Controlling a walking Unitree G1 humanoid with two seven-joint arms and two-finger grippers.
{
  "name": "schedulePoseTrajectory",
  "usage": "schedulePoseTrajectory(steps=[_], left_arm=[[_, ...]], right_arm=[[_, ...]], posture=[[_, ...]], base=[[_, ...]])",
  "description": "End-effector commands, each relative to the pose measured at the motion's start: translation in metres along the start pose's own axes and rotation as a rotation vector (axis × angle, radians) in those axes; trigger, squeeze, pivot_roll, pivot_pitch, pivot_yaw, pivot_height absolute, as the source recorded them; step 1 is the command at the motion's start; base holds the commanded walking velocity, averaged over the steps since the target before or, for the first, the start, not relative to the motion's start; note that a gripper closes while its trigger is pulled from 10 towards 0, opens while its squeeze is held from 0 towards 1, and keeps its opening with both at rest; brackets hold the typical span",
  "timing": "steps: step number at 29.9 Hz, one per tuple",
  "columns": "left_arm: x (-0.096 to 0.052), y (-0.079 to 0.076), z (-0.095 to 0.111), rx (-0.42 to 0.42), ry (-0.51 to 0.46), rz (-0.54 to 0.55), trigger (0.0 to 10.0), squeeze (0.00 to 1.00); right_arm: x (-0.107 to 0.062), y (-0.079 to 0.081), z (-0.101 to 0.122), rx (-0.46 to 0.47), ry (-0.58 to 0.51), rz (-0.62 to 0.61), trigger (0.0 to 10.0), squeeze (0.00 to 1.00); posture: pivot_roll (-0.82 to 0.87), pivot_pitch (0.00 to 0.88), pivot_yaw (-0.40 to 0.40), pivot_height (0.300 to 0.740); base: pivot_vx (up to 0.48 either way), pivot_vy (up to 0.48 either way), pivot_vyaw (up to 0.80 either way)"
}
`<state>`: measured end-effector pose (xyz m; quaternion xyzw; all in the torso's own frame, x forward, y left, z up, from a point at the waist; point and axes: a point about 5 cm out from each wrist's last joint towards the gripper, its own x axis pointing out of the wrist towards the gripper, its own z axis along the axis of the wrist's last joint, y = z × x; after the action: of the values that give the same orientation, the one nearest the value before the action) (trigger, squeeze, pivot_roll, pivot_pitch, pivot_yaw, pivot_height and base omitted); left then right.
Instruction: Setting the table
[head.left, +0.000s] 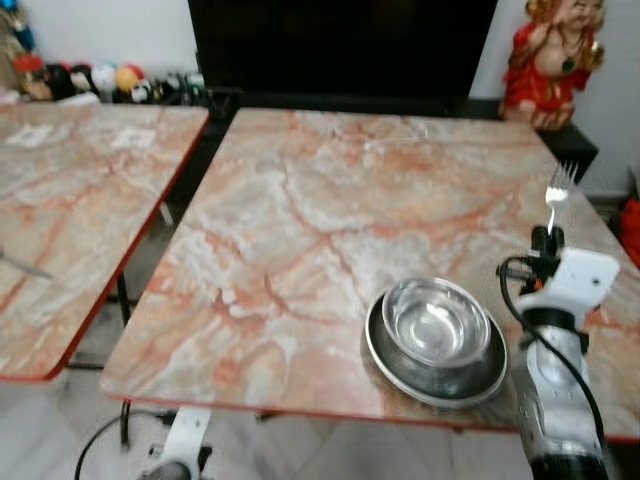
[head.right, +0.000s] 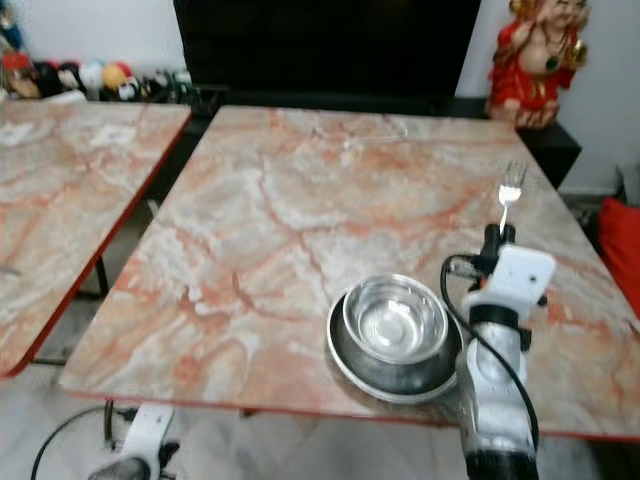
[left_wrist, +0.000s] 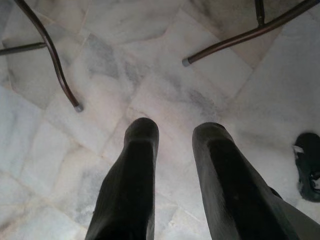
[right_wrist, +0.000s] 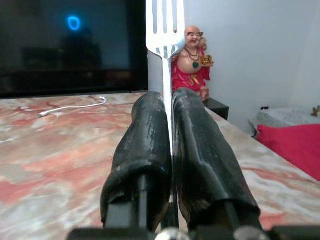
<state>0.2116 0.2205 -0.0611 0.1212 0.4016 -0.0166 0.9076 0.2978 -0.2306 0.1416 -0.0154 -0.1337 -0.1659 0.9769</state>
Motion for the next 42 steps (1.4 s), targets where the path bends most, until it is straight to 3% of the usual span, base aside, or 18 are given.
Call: schedulePoseTrajectory(steps=[1, 8, 28, 32, 42], left_arm=[[-0.001, -0.001, -0.004, -0.002, 0.014, -0.001, 10.0, 0.00], [-0.001, -0.001, -0.004, 0.025, 0.015, -0.001, 10.0, 0.00], [-0.002, 0.000, -0.010, -0.006, 0.035, 0.007, 10.0, 0.00], [-0.002, 0.000, -0.011, -0.009, 0.038, 0.008, 10.0, 0.00], [-0.002, -0.001, -0.011, -0.009, 0.041, 0.003, 10.0, 0.00]], right_arm=[[0.004, 0.000, 0.008, 0.003, -0.028, -0.003, 10.0, 0.00], [0.005, -0.006, 0.008, -0.011, -0.026, -0.016, 10.0, 0.00], [0.008, -0.011, 0.012, -0.045, -0.003, -0.031, 10.0, 0.00], [0.010, -0.028, 0.005, -0.108, 0.116, -0.106, 10.0, 0.00], [0.020, -0.077, 0.014, -0.085, 0.292, -0.185, 10.0, 0.00]], posture=[[0.03, 0.000, -0.014, 0.740], [0.03, 0.000, -0.016, 0.740], [0.03, 0.000, -0.022, 0.740], [0.03, 0.000, -0.023, 0.740], [0.02, 0.000, -0.019, 0.740]], base=[[0.000, 0.000, 0.00], [0.000, -0.135, 0.00], [0.000, -0.056, 0.00], [0.000, 0.000, 0.00], [0.000, 0.000, 0.00]])
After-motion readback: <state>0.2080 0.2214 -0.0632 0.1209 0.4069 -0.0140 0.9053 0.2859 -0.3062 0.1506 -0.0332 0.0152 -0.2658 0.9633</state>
